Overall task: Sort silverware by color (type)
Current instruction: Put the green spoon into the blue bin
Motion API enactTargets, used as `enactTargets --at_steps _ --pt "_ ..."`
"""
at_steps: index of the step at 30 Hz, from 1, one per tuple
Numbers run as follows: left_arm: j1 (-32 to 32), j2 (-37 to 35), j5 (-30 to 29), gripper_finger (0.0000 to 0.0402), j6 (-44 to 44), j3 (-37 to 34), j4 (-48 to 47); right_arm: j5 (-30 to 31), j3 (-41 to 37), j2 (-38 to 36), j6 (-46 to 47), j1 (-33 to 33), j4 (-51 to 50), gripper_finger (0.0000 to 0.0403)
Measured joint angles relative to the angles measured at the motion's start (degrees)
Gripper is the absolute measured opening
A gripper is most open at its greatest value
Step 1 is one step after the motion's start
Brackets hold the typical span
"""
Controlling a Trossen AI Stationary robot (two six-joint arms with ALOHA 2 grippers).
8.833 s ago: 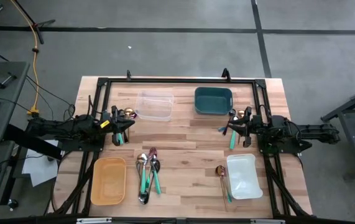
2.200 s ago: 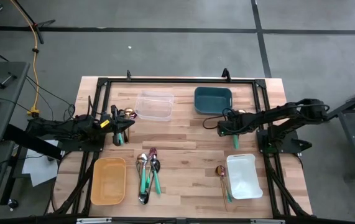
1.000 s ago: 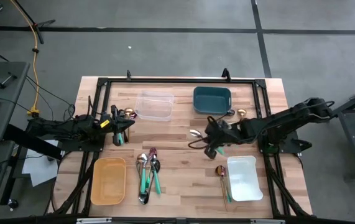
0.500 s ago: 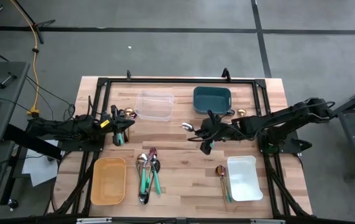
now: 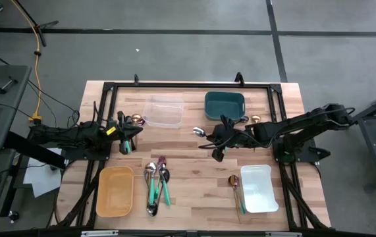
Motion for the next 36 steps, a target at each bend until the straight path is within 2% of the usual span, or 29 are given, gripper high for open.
enactTargets --at_steps 12,19,27,36 --pt "0.00 -0.02 0.00 0.0003 0.00 -0.01 -0.01 1.36 -0.08 -0.03 -4.07 -0.95 -1.52 0.0020" --pt "0.00 0.00 -0.02 0.0003 0.00 -0.01 0.01 1.56 -7.31 -2.59 -1.20 -1.86 -0.32 0.0020" --pt "0.00 0.00 -0.02 0.0003 0.00 -0.01 0.01 1.53 -17.29 -10.48 -0.98 -1.88 12.26 0.0020" --pt "0.01 -0.01 -0.02 0.0003 0.00 0.01 -0.01 3.10 -18.75 -12.64 -8.95 -1.88 19.73 0.0020"
